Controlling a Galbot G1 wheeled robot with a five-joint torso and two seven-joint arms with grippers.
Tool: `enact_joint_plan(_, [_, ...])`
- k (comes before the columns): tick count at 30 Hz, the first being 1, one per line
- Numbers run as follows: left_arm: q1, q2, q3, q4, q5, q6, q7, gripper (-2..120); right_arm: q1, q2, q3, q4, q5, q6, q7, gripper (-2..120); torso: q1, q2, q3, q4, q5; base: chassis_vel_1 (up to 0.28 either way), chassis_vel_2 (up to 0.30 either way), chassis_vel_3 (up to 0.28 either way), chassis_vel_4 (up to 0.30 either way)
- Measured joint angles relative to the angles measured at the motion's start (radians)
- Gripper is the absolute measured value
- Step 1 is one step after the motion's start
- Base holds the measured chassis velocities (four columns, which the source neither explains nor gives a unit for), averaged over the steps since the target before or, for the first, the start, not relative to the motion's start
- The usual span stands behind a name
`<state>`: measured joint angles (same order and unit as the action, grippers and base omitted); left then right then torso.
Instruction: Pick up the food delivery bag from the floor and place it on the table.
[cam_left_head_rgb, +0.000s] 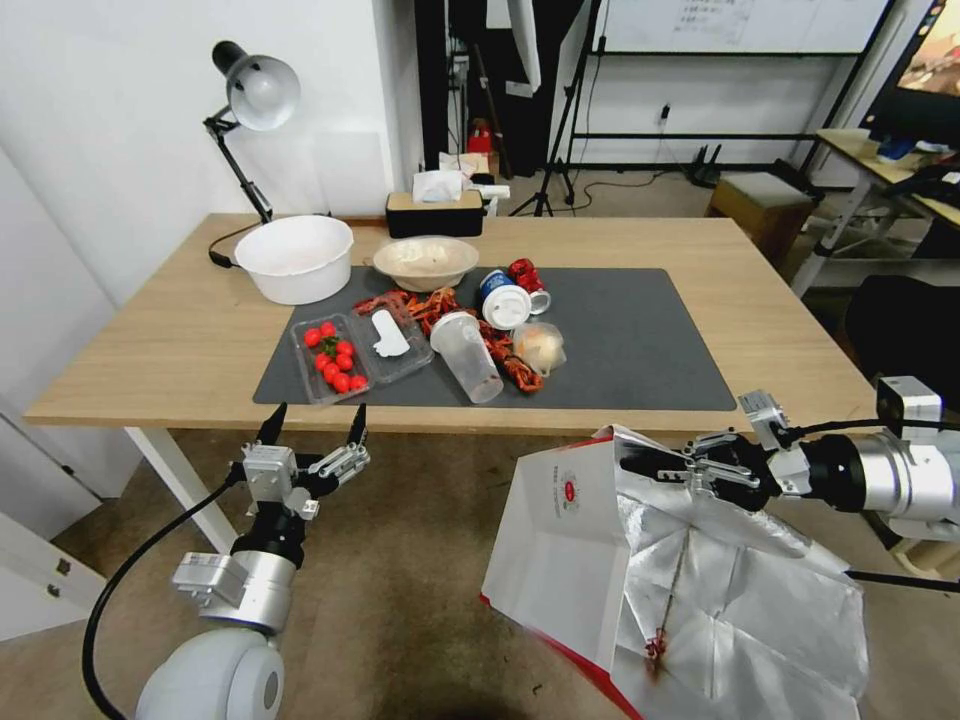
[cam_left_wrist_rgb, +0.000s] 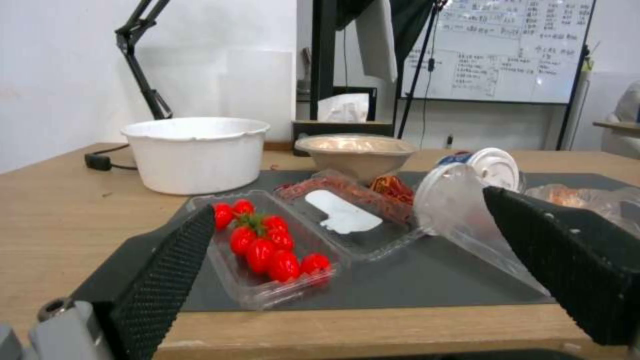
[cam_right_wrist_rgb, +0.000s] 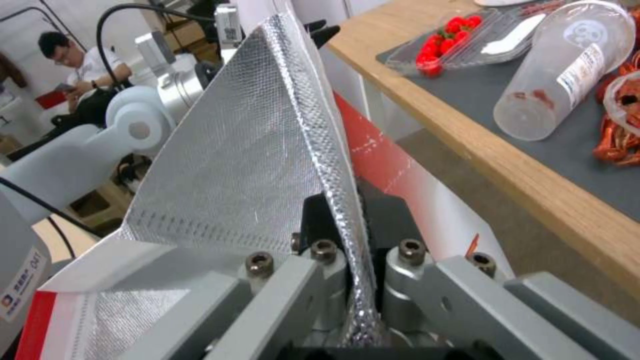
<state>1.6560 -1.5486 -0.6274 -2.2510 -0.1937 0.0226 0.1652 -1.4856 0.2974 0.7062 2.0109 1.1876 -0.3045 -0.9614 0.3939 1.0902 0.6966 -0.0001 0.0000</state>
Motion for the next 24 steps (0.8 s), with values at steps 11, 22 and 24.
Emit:
enact_joint_plan(11, [0.000,0.002,-0.002,0.003,0.000,-0.003,0.000,100,-0.006,-0.004,0.012,0.009,0.013,0.010,-0.002,0,-0.002,-0.004,-0.002,0.0000,-0.0001,0.000,0.000,0.000,0.000])
enact_joint_plan(22, [0.004,0.003,-0.005,0.001,0.000,-0.006,-0.001,100,0.021,-0.019,0.033,0.029,0.119,0.000,-0.006,0,-0.003,-0.007,-0.004,0.0000,-0.0001,0.000,0.000,0.000,0.000])
enact_joint_plan(24, [0.004,0.001,-0.004,0.003,0.001,-0.006,-0.001,100,0.041,-0.019,0.040,0.043,0.171,-0.008,0.003,0,-0.003,-0.007,-0.004,0.0000,-0.0001,0.000,0.000,0.000,0.000])
